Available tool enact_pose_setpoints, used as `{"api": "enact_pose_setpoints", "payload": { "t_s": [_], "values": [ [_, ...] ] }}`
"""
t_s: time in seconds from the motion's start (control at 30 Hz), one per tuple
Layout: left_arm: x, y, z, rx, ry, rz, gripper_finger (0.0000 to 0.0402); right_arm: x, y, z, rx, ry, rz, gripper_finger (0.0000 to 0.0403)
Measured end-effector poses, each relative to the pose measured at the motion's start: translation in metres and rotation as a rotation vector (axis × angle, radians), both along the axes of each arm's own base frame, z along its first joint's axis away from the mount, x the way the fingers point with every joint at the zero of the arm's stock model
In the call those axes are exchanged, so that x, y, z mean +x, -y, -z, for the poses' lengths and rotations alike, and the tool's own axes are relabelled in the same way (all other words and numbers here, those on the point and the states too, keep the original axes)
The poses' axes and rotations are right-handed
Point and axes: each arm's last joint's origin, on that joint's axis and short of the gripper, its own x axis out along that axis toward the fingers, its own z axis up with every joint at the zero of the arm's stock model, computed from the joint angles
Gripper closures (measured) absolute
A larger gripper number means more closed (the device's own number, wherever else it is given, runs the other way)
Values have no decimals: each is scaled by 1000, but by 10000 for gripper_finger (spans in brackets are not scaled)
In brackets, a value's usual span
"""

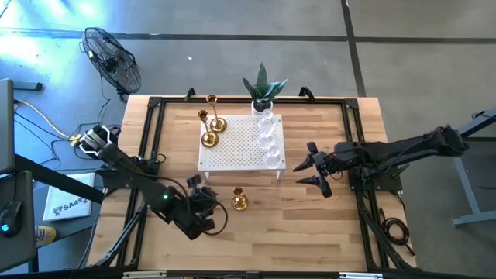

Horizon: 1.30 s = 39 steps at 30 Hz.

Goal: Pick & Place candle stick holders
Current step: Put the gold candle stand on the shelf aligned with the other gold candle holders

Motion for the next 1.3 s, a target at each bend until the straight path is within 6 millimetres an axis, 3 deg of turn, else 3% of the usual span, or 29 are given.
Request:
{"api": "enact_pose_setpoints", "payload": {
  "t_s": [0.4,0.63,1.1,1.3],
  "values": [
    [10,-18,55,55,193,-20,278,-2,-11,0,-32,8,23,214],
    [22,-27,60,-32,222,65,278,-2,-12,0,-36,9,25,214],
    [34,-25,48,-28,334,158,278,-2,-12,0,-36,9,25,214],
    [47,-36,54,-47,347,155,278,-2,-12,0,-36,9,24,214]
  ]
}}
